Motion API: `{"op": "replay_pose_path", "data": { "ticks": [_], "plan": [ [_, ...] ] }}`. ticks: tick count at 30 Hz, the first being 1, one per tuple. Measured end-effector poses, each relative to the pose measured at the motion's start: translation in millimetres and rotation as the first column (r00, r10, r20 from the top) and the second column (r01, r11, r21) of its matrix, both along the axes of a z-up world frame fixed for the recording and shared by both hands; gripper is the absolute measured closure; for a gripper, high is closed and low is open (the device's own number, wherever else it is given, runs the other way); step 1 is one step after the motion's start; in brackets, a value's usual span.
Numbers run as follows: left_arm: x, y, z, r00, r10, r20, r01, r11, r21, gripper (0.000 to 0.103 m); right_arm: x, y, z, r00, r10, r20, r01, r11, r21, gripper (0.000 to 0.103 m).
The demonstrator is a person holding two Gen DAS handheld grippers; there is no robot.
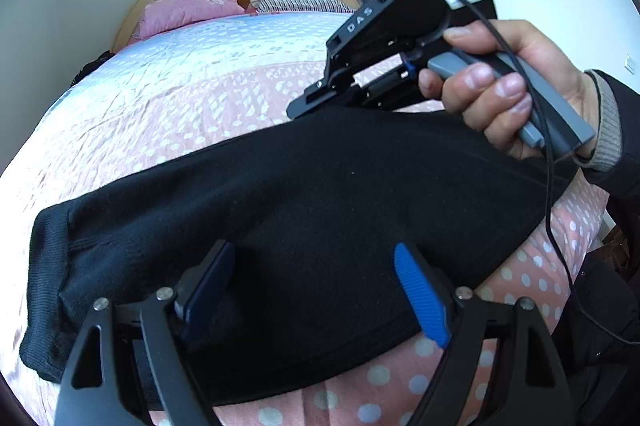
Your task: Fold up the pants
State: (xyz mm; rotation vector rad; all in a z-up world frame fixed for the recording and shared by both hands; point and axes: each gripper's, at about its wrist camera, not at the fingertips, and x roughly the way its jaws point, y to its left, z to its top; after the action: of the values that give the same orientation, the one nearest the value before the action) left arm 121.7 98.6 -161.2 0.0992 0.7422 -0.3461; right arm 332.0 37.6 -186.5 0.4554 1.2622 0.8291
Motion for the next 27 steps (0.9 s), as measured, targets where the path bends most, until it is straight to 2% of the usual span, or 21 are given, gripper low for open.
{"op": "replay_pose_path", "data": {
  "ticks": [2, 4, 6, 10, 13, 16, 19, 22, 25, 27],
  "plan": [
    [1, 1, -1, 1.0, 0.0, 0.004, 0.0, 1.0, 0.0, 0.016, -1, 4, 1, 0.998, -0.009, 0.054, 0.012, 0.999, -0.051, 0.097],
    [3, 0, -2, 1.0, -0.002, 0.007, 0.002, 1.0, 0.005, 0.016, 5, 5, -13, 0.999, -0.015, 0.031, 0.017, 0.996, -0.087, 0.098],
    [3, 1, -2, 1.0, -0.001, 0.004, 0.001, 1.0, 0.001, 0.016, 5, 5, -16, 0.999, 0.009, 0.04, -0.007, 0.998, -0.066, 0.097],
    [-1, 1, -1, 1.0, 0.006, 0.012, -0.006, 1.0, 0.012, 0.015, -8, -13, -1, 0.997, 0.039, 0.063, -0.037, 0.999, -0.031, 0.092],
    [0, 1, -1, 1.0, 0.012, 0.012, -0.012, 1.0, 0.009, 0.014, -34, -48, 20, 0.99, 0.064, 0.124, -0.058, 0.997, -0.05, 0.092],
    [0, 3, 0, 1.0, 0.021, 0.013, -0.021, 1.0, -0.01, 0.014, -62, -98, 35, 0.987, 0.063, 0.145, -0.062, 0.998, -0.012, 0.092],
    [0, 4, 1, 0.999, 0.035, 0.013, -0.034, 0.999, -0.029, 0.014, -94, -144, 39, 0.987, 0.046, 0.155, -0.044, 0.999, -0.015, 0.092],
    [2, 1, 1, 0.999, 0.038, 0.011, -0.038, 0.999, -0.019, 0.014, -124, -177, 29, 0.988, 0.041, 0.148, -0.036, 0.999, -0.04, 0.092],
    [1, -6, 2, 0.999, 0.039, 0.01, -0.039, 0.999, -0.008, 0.014, -142, -185, 1, 0.99, 0.034, 0.138, -0.013, 0.988, -0.152, 0.086],
    [-3, -13, 7, 1.0, 0.021, 0.01, -0.021, 1.0, -0.02, 0.014, -141, -190, -3, 0.987, 0.006, 0.158, 0.01, 0.995, -0.102, 0.086]
  ]
}}
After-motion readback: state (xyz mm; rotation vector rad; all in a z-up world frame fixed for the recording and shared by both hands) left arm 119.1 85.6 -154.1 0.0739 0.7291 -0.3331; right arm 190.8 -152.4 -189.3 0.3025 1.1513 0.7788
